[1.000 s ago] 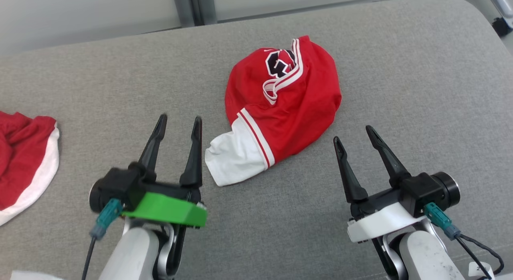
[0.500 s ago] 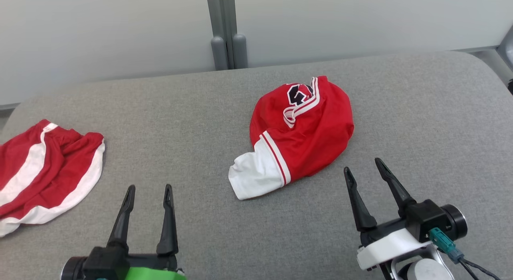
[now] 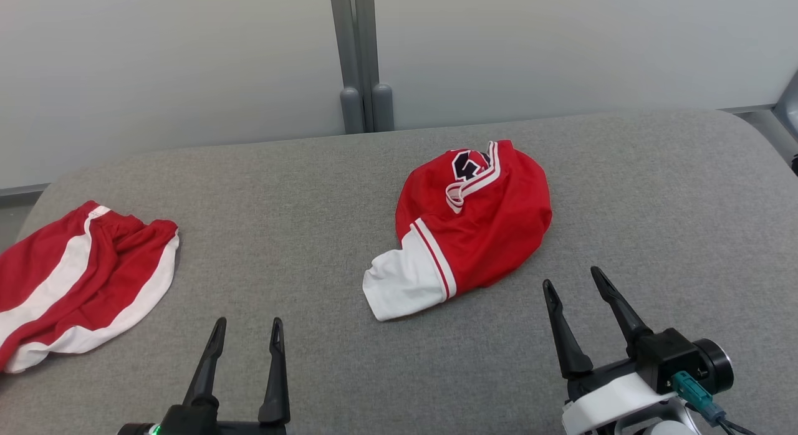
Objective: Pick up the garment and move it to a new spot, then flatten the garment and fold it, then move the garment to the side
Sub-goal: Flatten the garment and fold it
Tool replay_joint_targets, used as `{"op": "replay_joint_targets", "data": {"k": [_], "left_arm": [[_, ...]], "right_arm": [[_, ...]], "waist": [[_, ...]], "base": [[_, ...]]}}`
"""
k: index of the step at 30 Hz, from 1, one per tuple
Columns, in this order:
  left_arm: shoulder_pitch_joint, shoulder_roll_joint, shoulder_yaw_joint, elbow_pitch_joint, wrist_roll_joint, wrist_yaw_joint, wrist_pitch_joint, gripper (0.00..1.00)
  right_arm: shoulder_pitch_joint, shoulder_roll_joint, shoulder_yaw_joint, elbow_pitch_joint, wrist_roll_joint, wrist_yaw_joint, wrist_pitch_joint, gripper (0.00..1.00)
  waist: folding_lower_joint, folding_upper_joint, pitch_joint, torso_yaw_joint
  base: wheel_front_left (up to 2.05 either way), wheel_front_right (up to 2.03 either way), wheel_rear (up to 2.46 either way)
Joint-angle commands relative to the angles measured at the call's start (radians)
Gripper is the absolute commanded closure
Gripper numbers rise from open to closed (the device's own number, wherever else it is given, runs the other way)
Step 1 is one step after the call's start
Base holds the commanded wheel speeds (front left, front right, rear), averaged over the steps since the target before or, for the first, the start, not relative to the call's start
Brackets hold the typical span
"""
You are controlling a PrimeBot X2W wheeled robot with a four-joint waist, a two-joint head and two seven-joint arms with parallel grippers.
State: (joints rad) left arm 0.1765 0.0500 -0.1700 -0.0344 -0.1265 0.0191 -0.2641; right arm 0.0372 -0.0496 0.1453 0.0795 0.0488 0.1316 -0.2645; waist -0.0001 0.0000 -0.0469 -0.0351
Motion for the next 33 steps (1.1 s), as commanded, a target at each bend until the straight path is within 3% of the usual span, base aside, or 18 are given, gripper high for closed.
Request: {"op": "replay_joint_targets", "data": {"k": [1, 33], "left_arm": [[0.014, 0.001, -0.003, 0.005, 0.005, 0.004, 0.0, 0.0], [0.0, 0.001, -0.013, 0.012, 0.003, 0.009, -0.001, 0.0]], "right_arm": [[0.011, -0.002, -0.001, 0.0, -0.004, -0.002, 0.0, 0.0], [0.017, -0.002, -0.003, 0.012, 0.01, -0.002, 0.0, 0.0]], "waist": [[0.0001, 0.0, 0.0, 0.001], [0.0001, 0.0, -0.003, 0.017]], "base": [[0.0, 0.0, 0.0], [0.0, 0.0, 0.0]]}}
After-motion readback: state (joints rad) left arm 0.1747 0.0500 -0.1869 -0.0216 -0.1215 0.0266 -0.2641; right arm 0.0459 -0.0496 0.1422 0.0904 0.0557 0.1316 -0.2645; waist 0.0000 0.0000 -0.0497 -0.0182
